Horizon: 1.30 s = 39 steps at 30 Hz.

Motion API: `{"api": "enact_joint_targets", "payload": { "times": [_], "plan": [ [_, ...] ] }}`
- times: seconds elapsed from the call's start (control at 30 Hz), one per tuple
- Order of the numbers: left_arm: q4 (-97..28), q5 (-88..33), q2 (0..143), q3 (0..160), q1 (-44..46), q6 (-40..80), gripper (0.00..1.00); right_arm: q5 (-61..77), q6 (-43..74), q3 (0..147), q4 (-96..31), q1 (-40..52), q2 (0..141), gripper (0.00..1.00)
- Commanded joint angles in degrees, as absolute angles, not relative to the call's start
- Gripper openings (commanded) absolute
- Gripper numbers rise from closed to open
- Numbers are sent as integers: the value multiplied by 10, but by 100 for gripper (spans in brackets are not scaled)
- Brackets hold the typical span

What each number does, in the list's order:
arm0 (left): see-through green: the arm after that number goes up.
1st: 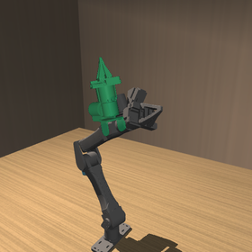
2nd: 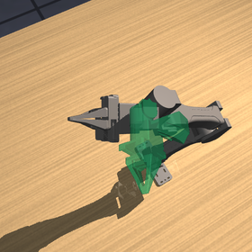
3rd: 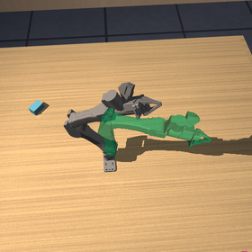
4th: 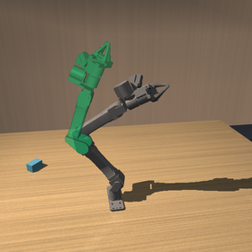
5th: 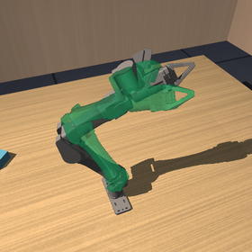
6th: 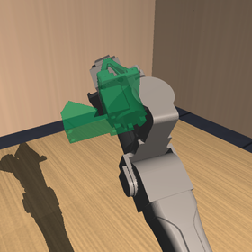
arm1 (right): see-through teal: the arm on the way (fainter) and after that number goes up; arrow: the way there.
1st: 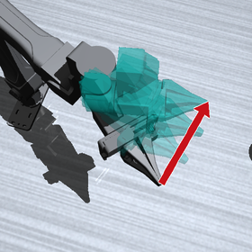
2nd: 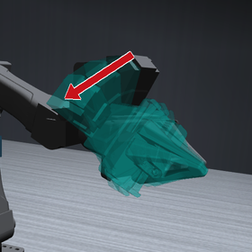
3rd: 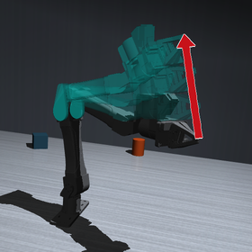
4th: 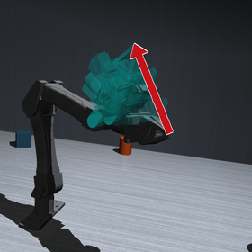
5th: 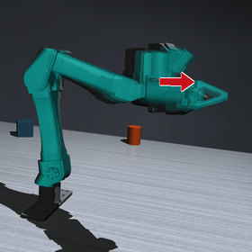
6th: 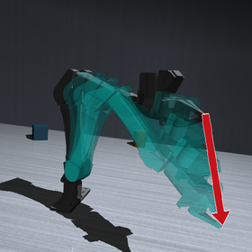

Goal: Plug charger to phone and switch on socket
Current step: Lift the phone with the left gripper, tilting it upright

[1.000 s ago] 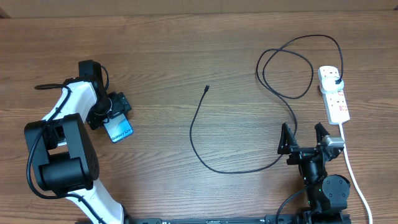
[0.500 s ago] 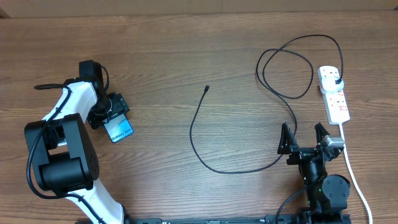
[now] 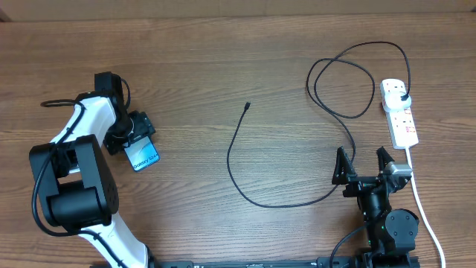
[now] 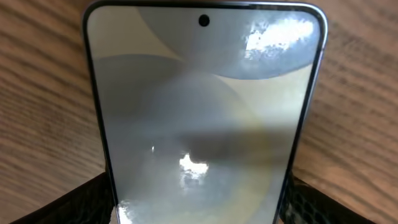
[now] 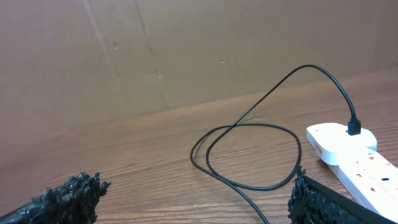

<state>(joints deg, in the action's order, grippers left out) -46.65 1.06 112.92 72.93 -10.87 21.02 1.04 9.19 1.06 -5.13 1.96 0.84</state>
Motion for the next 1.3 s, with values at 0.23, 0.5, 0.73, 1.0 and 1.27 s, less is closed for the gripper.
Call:
{"api": "enact_joint_targets", "payload": {
  "times": [0.23,0.5,0.73,1.0,1.27],
  "plan": [
    [-560,4,1150,842,-108,214,81,5,92,4,-48,22,2,100],
    [-592,4,1151,858,-108,215,82,5,92,4,-48,22,2,100],
    [-551,5,1151,796,-108,232,100,5,92,4,-48,22,2,100],
    [-477,4,1151,723,-109,232,100,5,92,4,-48,22,2,100],
    [-431,-15,1151,681,-109,234,96,5,92,4,-48,22,2,100]
  ]
}}
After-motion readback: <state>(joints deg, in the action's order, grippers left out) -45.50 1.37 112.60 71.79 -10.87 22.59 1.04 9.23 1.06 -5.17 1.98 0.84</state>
